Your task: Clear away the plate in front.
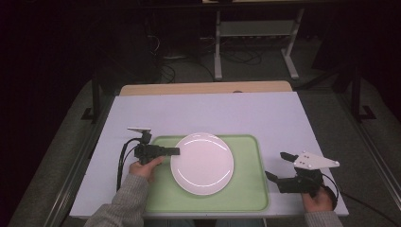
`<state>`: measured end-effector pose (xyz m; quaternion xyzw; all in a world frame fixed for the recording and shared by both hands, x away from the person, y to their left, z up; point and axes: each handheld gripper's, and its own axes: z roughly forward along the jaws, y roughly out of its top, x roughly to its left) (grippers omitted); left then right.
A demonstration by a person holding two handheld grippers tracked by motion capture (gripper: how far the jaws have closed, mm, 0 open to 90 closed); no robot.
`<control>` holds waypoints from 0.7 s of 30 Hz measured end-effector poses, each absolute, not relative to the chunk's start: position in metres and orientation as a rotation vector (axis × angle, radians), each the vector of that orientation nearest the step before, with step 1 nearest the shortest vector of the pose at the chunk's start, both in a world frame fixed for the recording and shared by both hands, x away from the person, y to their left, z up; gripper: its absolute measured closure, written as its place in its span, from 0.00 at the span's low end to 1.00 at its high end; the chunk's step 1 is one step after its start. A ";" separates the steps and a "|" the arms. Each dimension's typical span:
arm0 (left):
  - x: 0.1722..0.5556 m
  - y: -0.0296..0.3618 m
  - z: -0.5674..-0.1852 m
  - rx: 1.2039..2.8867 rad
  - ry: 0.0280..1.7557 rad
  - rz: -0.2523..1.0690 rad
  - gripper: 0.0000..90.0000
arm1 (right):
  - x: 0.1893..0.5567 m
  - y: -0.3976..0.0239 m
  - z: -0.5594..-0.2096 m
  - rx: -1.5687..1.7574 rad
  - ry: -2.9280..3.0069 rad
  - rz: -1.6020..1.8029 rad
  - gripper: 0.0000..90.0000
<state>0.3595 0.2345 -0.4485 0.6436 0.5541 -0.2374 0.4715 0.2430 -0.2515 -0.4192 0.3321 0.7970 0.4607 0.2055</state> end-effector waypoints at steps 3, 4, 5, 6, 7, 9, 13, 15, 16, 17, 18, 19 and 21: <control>0.359 0.234 -0.450 1.579 1.374 -0.589 0.96 | 0.243 -0.251 -0.419 0.924 2.223 1.283 0.15; 0.359 0.233 -0.450 1.581 1.383 -0.584 0.96 | 0.243 -0.251 -0.419 0.924 2.223 1.283 0.15; 0.359 0.233 -0.451 1.585 1.390 -0.585 0.96 | 0.243 -0.251 -0.419 0.924 2.223 1.283 0.15; 0.358 0.233 -0.452 1.586 1.398 -0.585 0.96 | 0.243 -0.251 -0.419 0.924 2.224 1.283 0.15; 0.358 0.233 -0.452 1.586 1.398 -0.585 0.96 | 0.243 -0.251 -0.419 0.924 2.224 1.283 0.15; 0.358 0.234 -0.454 1.588 1.415 -0.590 0.96 | 0.243 -0.251 -0.419 0.924 2.224 1.283 0.15; 0.357 0.233 -0.454 1.593 1.426 -0.587 0.96 | 0.243 -0.251 -0.419 0.923 2.226 1.283 0.15; 0.357 0.233 -0.453 1.594 1.430 -0.588 0.96 | 0.243 -0.251 -0.419 0.922 2.225 1.282 0.15; 0.357 0.233 -0.453 1.597 1.431 -0.591 0.96 | 0.243 -0.251 -0.419 0.922 2.226 1.283 0.15; 0.357 0.233 -0.453 1.600 1.431 -0.593 0.96 | 0.243 -0.251 -0.419 0.918 2.227 1.281 0.15; 0.357 0.233 -0.453 1.602 1.436 -0.593 0.96 | 0.243 -0.251 -0.419 0.917 2.228 1.282 0.15; 0.357 0.233 -0.453 1.609 1.437 -0.591 0.96 | 0.243 -0.251 -0.419 0.918 2.227 1.281 0.15; 0.356 0.233 -0.452 1.614 1.438 -0.584 0.96 | 0.243 -0.250 -0.419 0.918 2.225 1.285 0.15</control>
